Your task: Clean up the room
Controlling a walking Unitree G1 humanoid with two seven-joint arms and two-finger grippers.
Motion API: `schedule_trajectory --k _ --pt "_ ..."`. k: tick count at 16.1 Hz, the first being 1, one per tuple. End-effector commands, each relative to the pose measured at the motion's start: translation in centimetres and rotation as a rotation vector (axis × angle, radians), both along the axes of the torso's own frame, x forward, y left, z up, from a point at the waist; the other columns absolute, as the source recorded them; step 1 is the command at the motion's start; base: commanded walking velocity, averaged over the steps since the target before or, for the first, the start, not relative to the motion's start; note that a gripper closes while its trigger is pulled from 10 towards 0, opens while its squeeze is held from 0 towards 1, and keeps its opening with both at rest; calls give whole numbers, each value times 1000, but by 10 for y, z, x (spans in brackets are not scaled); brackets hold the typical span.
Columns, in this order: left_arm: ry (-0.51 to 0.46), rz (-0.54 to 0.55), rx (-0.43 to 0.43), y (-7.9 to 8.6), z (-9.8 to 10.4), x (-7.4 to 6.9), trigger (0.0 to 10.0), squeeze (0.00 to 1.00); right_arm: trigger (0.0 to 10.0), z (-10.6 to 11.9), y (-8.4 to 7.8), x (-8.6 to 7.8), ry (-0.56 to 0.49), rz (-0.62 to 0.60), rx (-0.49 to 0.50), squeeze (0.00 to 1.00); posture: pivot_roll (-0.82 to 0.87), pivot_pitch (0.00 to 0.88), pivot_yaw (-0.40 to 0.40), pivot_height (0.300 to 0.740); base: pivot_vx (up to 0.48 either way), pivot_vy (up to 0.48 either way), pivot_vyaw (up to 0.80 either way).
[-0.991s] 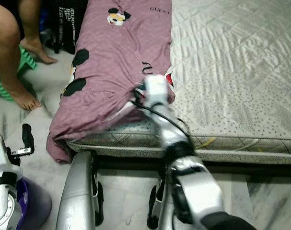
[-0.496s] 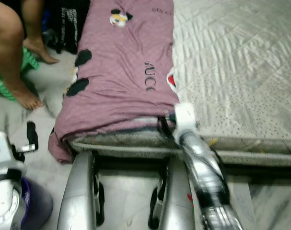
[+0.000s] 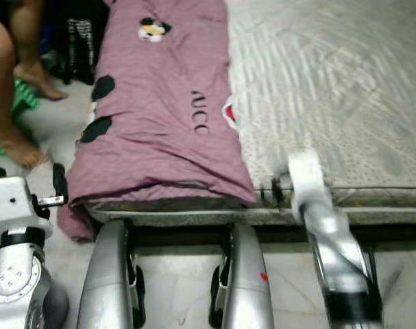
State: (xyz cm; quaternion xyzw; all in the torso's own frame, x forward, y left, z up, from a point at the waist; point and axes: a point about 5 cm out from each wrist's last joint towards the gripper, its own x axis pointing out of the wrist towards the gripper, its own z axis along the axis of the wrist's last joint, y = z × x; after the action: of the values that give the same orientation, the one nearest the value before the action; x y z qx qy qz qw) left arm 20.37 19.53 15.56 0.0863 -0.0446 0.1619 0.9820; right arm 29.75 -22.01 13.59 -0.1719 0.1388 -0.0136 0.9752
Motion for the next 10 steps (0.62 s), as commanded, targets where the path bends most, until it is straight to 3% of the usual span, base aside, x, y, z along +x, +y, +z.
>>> schedule_trajectory --k 1,2,4,6,10 --pt "10 21 0 3 -3 -1 10000 0 10000 14 4 17 -95 -27 23 0 83 157 -37 554 0 0 0" --pt "2 27 3 5 -1 -1 10000 0 10000 39 28 37 -220 21 128 0 96 153 -39 554 0 0 0" --pt "-5 33 9 7 0 0 10000 0 10000 56 72 58 -278 145 298 0 113 151 -40 554 0 0 0" --pt "-20 38 18 8 4 2 10000 0 10000 41 125 69 -192 238 437 0 143 145 -32 554 0 0 0" --pt "-29 26 39 9 9 3 10000 0 10000 9 187 69 -39 322 532 0 176 150 -27 554 0 0 0"
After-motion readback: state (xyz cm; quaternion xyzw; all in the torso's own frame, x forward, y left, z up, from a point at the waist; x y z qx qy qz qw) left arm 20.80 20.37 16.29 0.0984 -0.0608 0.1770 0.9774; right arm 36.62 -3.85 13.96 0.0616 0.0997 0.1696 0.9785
